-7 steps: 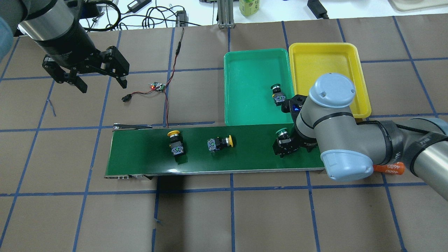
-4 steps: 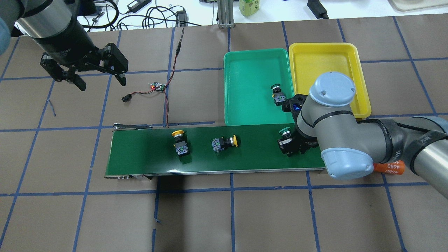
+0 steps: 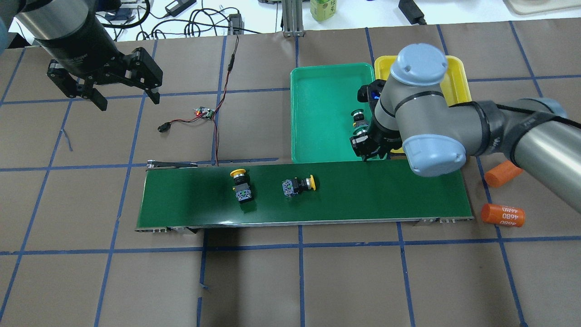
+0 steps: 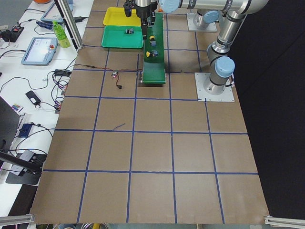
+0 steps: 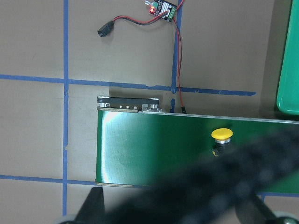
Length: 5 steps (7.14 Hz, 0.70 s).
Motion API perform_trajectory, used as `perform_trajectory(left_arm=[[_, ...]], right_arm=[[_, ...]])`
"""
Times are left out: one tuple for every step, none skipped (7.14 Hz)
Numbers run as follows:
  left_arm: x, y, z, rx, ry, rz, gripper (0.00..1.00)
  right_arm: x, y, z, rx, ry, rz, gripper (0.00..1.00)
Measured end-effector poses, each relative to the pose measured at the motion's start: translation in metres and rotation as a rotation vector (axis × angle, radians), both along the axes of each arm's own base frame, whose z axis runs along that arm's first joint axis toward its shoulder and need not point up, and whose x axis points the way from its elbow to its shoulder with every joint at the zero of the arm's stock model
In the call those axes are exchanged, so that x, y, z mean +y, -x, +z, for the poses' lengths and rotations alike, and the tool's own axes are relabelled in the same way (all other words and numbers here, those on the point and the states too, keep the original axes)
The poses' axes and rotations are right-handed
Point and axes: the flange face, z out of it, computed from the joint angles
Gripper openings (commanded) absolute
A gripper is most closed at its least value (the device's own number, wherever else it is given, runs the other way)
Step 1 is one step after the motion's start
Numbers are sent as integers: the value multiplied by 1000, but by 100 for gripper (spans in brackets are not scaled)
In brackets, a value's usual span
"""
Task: Sort buttons by color to trays
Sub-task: 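Carry the green button into the green tray and open the right gripper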
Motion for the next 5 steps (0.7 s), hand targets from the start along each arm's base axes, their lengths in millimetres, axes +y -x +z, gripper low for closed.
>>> perform_trajectory(left_arm=[[-2,0,1,5,1,2,100],[-2,1,1,8,2,2,100],[-2,1,1,8,2,3,100],[-2,1,0,8,1,3,100],[-2,1,0,8,1,3,100]], right_arm=[[-36,-17,1,-1,19,21,48],[-62,-30,-3,-1,19,35,94],[-76,-35,-11,0,6,41,100],[-81,-36,-15,1,-3,43,100],[-81,-34,-15,2,-11,44,100]])
